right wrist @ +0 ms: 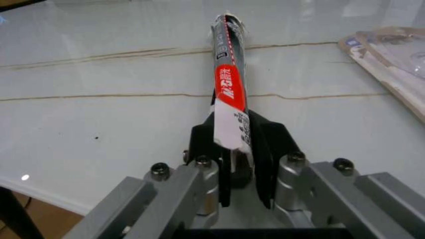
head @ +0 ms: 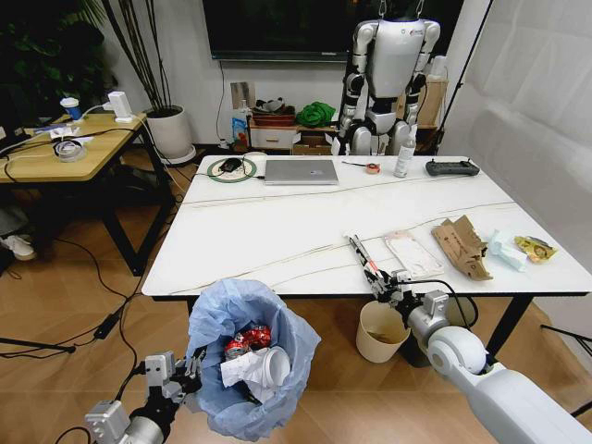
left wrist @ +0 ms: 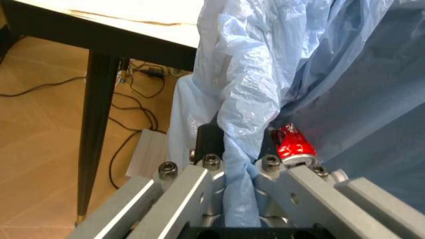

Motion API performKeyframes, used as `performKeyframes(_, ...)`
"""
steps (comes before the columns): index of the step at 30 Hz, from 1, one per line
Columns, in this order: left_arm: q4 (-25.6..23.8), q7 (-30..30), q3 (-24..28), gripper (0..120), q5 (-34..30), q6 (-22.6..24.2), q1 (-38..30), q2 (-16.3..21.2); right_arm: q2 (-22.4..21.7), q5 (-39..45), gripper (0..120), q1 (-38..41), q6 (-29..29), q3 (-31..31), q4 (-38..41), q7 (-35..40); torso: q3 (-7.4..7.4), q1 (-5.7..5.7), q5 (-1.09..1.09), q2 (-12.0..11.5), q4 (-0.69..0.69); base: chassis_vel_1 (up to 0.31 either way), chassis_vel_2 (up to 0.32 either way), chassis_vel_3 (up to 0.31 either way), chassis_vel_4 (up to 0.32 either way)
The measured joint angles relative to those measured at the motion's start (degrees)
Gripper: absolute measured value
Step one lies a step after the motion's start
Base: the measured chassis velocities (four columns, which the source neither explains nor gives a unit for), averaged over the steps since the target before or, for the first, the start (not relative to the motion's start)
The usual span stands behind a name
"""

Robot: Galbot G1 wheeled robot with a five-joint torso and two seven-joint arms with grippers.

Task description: Pick up the trash bin and place the trash from the table into it.

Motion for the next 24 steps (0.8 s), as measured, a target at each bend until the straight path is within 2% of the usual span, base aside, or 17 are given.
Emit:
performKeyframes(3, -0.1, -0.2, -0.1, 0, -0.5, 0.1, -0.2, 0.4, 0.0, 0.1, 0, -0.1, 0.3, 0.1, 0.2, -0.2, 0.0, 0.0, 0.02, 0.0, 0.0, 0.0, 0.0, 0.0, 0.0)
performKeyframes(10, -0.2, -0.6, 0.3, 0, -1.0, 0.3, -0.3, 1.1, -1.2, 2.9, 0, -1.4, 3.2, 3.1, 3.8, -3.2, 0.01, 0.0, 0.02, 0.0, 0.0, 0.0, 0.0, 0.0, 0.0)
performKeyframes(14, -0.5, -0.7, 0.5, 0, -1.9, 0.5, -0.3, 2.0, -4.3, 6.1, 0, -1.8, 9.9, 5.5, 8.4, -11.7, 0.01, 0.0, 0.02, 0.0, 0.0, 0.0, 0.0, 0.0, 0.0)
performKeyframes(17, -0.7, -0.8, 0.6, 0, -2.6, 0.6, -0.3, 2.2, -5.9, 6.7, 0, -1.8, 12.3, 5.9, 9.8, -15.2, 0.0, 0.0, 0.01, 0.0, 0.01, 0.0, 0.0, 0.0, 0.0)
performKeyframes(18, -0.8, -1.1, 0.6, 0, -3.5, 0.8, -0.3, 2.4, -7.7, 6.9, 0, -1.7, 14.3, 6.1, 11.0, -18.8, 0.01, 0.0, 0.02, 0.0, 0.01, 0.0, 0.0, 0.0, 0.0)
performKeyframes(22, -0.9, -1.5, 0.9, 0, -4.8, 1.2, -0.4, 2.8, -11.6, 7.2, 0, -0.6, 16.5, 5.2, 14.3, -24.4, 0.01, 0.0, 0.02, 0.0, 0.0, 0.0, 0.0, 0.0, 0.0)
performKeyframes(24, -0.9, -1.5, 0.9, 0, -4.8, 1.2, -0.4, 2.8, -11.6, 7.2, 0, -0.6, 16.5, 5.2, 14.3, -24.4, 0.01, 0.0, 0.02, 0.0, 0.0, 0.0, 0.0, 0.0, 0.0)
